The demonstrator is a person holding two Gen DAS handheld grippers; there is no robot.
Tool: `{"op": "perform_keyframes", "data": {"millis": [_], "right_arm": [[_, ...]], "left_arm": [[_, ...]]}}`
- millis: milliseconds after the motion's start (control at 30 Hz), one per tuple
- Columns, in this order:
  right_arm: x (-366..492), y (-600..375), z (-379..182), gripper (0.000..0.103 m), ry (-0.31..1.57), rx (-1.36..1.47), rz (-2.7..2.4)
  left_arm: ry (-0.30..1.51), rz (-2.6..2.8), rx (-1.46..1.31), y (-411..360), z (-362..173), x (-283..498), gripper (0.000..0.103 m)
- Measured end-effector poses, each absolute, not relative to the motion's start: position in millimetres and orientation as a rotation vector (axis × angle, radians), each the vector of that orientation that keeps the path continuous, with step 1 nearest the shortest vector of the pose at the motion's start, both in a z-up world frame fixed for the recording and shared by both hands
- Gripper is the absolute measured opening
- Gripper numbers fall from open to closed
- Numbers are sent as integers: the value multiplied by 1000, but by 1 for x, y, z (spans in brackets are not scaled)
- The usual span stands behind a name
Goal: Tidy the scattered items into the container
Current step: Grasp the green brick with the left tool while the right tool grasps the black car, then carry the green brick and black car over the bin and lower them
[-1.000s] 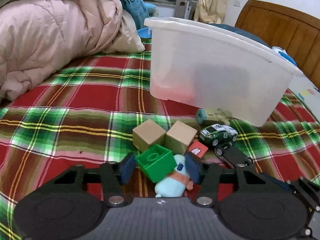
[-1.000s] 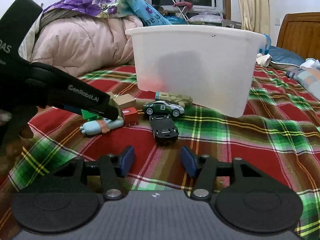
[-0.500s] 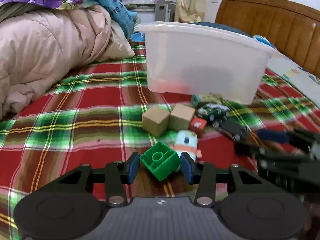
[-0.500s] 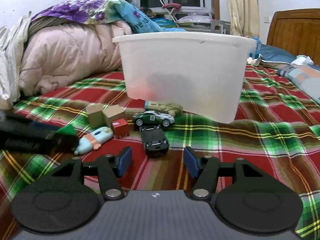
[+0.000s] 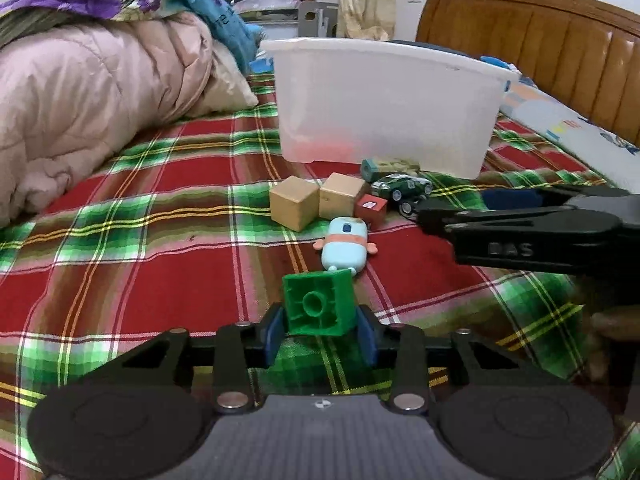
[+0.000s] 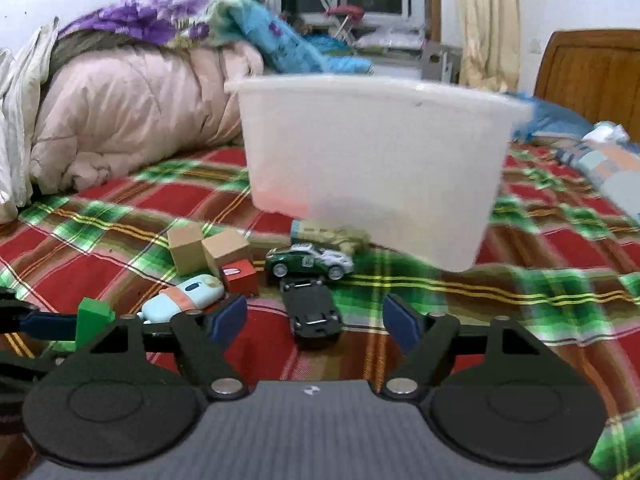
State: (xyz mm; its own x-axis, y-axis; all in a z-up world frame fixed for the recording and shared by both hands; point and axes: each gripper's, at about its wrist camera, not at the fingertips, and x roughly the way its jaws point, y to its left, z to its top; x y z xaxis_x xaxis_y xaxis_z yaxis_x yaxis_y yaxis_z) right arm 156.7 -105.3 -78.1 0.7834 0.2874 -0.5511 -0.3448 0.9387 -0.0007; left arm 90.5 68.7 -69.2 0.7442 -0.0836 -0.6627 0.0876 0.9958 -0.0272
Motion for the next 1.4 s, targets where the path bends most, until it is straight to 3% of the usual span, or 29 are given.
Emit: {"op": "perform_keyframes", "data": {"millis": [67,100,167,233,267,733,1400], "right_arm": [[167,-101,-86,58,626,-104,343],[172,-101,-90,56,646,-93,346],[168,-103,-91,33,635,-80,350],[158,-106,-88,33,619,-89,355],[152,-107,-88,33,608,-98,357],[107,-127,-39,33,516,-88,343],[179,-143,48,33,386,-70,262]], "left_arm": [[729,-89,9,66,-69,92,55],[728,-87,17,64,-70,92,57],[724,-84,21,62,-70,93,56],[723,-98,-11,65,-70,94,49],[723,-104,-21,65,-70,94,38],[651,-192,-19,53,-21,76,39],[536,-240,-45,19,82,198,39]]}}
